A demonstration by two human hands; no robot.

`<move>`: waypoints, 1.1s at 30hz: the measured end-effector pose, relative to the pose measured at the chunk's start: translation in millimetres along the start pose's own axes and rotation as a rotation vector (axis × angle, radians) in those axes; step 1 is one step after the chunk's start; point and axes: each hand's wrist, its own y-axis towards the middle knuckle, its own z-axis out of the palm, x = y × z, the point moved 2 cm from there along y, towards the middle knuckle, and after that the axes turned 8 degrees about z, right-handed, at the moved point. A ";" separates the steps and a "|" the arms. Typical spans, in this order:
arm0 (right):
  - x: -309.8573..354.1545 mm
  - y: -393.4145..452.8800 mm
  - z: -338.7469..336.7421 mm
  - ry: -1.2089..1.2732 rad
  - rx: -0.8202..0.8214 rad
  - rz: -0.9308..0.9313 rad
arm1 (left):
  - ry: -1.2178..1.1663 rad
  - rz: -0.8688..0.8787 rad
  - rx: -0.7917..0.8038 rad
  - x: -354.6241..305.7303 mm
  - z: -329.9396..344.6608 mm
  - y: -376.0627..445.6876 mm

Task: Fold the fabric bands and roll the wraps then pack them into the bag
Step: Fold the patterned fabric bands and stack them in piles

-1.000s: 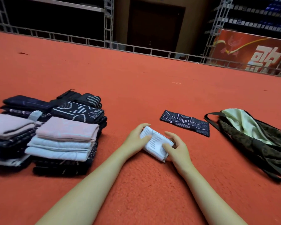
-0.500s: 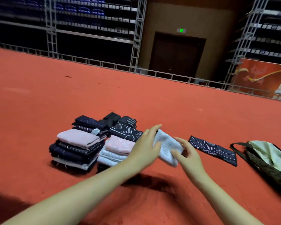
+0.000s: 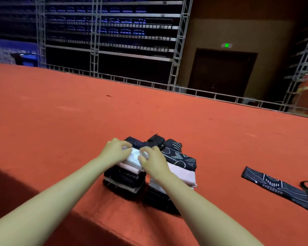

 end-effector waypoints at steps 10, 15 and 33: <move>-58.6 -16.3 -94.4 0.011 -0.248 -0.158 | 0.211 0.270 -0.118 -58.8 2.0 -0.5; -181.3 -44.2 -153.7 0.183 -0.428 0.292 | -0.067 0.487 -0.148 -160.4 38.0 -4.2; -427.1 -98.7 -210.9 -0.468 -0.385 0.529 | -0.027 0.443 0.178 -276.2 337.9 1.4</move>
